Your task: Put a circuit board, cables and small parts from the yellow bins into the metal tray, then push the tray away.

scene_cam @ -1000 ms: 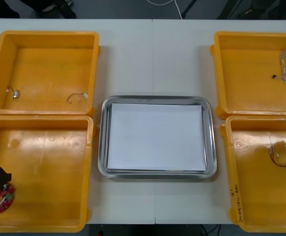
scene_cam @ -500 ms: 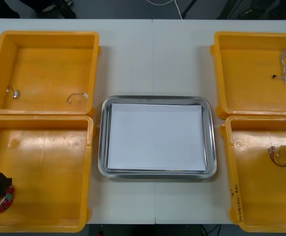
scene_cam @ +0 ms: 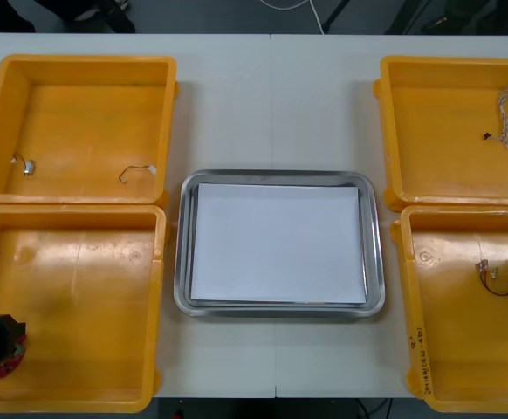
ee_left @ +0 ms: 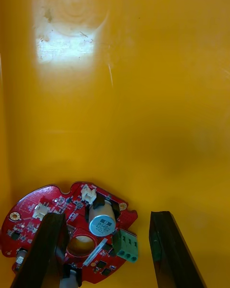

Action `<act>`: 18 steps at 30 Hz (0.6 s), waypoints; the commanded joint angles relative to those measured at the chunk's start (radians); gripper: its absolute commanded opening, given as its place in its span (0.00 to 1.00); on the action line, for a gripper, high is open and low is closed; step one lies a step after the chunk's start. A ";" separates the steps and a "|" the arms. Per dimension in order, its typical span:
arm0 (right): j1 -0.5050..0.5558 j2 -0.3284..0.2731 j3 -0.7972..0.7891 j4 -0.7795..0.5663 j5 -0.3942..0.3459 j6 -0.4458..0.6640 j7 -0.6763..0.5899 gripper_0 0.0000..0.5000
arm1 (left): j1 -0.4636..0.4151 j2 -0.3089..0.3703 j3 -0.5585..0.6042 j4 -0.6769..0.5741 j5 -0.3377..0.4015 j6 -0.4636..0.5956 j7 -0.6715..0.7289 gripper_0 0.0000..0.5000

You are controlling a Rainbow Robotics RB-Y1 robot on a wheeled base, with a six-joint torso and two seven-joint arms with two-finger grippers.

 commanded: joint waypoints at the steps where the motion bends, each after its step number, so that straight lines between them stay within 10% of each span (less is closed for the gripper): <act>1: -0.011 0.010 0.020 0.012 0.010 -0.007 -0.027 1.00 | 0.026 0.048 -0.030 0.021 -0.016 -0.036 0.089 1.00; 18: -0.039 0.010 0.044 0.051 0.019 -0.018 -0.029 1.00 | 0.016 0.054 -0.040 0.039 -0.015 -0.058 0.088 1.00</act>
